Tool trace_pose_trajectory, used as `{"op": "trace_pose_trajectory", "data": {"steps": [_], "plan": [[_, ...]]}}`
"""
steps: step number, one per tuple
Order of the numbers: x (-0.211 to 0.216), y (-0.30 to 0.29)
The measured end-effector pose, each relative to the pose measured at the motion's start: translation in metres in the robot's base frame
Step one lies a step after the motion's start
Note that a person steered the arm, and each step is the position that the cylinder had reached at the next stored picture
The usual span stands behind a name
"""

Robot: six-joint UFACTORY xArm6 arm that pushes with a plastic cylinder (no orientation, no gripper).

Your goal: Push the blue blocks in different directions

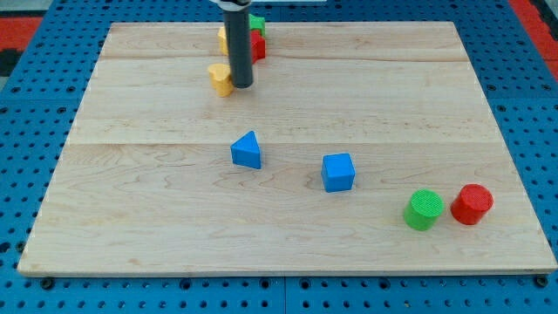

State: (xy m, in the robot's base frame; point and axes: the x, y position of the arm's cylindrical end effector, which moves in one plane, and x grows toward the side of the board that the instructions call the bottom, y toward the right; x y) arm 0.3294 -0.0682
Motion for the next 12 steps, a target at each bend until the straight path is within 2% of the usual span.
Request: {"op": "trace_pose_trajectory", "data": {"steps": [2, 4, 5, 11, 12], "plan": [[0.022, -0.047], [0.019, -0.143], [0.022, -0.132], [-0.041, -0.037], [-0.005, -0.045]]}}
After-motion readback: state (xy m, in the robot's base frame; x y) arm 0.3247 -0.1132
